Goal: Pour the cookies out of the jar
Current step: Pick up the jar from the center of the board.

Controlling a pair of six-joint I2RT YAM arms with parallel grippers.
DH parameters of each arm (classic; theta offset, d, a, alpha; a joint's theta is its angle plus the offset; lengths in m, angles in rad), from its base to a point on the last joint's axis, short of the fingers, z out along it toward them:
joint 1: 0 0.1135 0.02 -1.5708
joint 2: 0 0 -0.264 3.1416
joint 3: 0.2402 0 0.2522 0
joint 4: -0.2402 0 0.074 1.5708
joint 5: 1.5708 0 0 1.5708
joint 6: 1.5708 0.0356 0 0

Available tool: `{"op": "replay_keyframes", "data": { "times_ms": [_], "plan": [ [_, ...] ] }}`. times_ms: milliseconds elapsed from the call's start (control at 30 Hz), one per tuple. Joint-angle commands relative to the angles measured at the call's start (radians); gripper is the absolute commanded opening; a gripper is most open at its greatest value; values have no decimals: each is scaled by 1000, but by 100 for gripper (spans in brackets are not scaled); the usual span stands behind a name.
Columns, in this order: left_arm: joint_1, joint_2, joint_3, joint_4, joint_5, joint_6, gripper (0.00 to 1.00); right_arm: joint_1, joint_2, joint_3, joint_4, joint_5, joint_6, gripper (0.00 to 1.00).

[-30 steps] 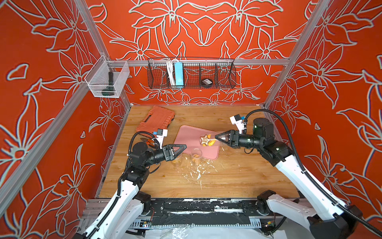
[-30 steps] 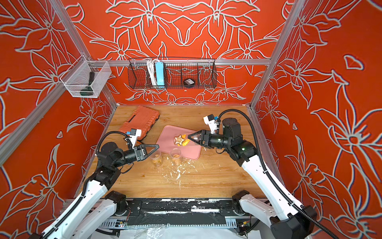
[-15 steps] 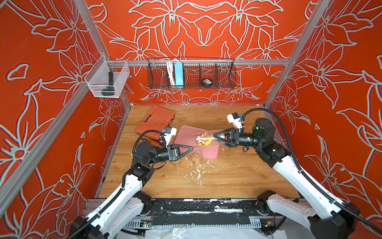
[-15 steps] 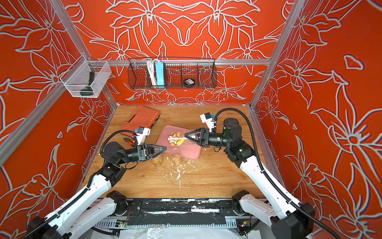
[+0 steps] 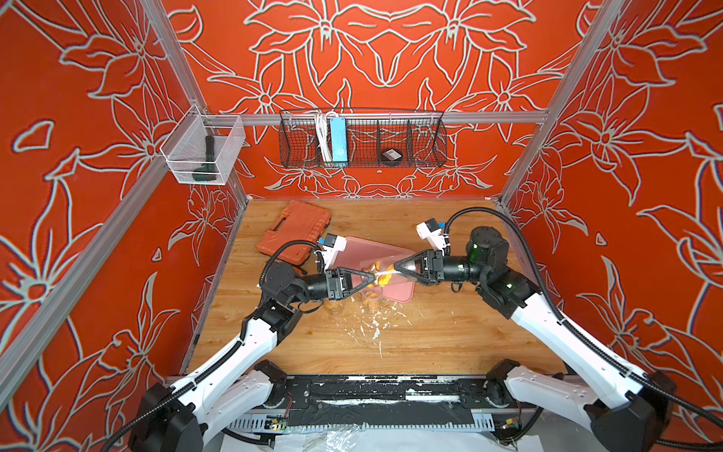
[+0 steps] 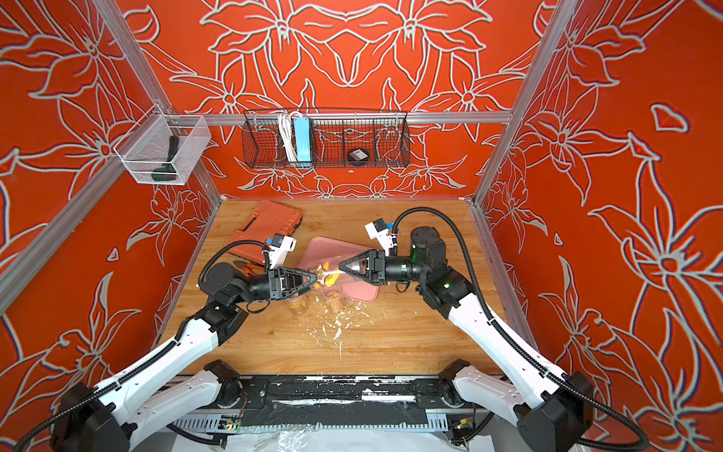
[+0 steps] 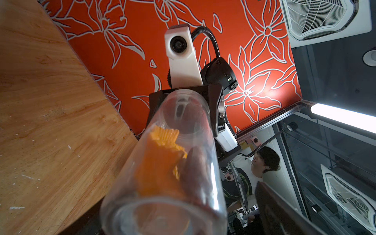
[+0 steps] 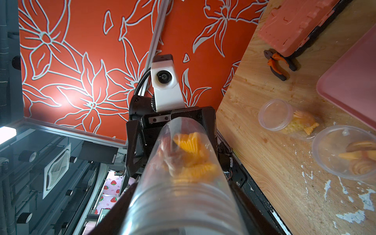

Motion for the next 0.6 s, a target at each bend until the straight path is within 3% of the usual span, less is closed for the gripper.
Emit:
{"op": "replay_keyframes", "data": {
  "times_ms": [0, 567],
  "plan": [
    [-16, 2, 18, 63, 4, -31, 96, 19, 5, -10, 42, -10, -20, 51],
    [-17, -6, -1, 67, -21, -35, 66, 40, 15, -33, 42, 1, -29, 51]
  ]
}}
